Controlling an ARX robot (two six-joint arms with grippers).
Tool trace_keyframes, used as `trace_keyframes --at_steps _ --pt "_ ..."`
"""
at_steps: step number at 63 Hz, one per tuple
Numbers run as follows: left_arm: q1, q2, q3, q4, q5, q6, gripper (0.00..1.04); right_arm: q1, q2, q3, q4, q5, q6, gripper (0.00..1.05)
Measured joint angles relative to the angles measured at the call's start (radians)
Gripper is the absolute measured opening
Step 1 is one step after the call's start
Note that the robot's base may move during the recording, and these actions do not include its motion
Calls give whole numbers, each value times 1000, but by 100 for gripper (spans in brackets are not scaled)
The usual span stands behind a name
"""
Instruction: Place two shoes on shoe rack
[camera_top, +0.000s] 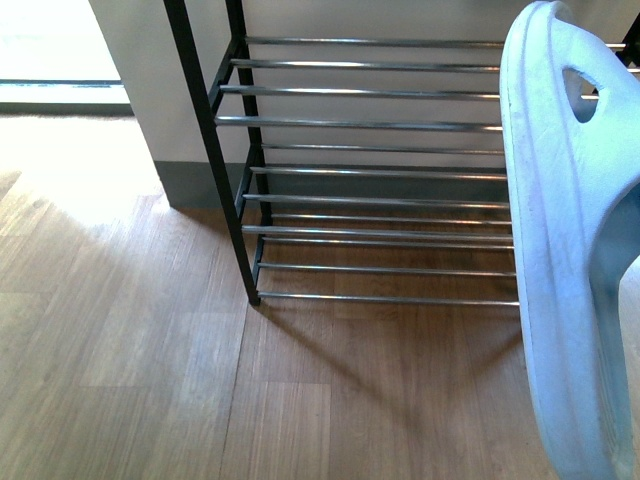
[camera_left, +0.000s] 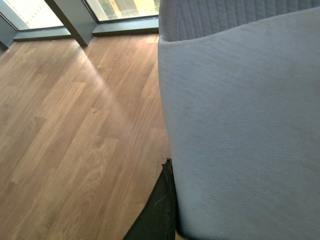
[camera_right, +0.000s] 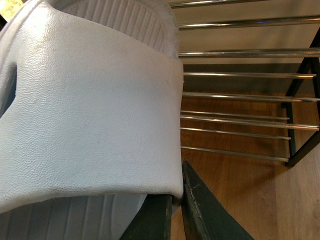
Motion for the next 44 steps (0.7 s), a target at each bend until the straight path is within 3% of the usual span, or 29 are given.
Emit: trace_keyframes --at_steps 44 --pt "0 0 0 0 0 -2 2 0 0 0 0 0 0 1"
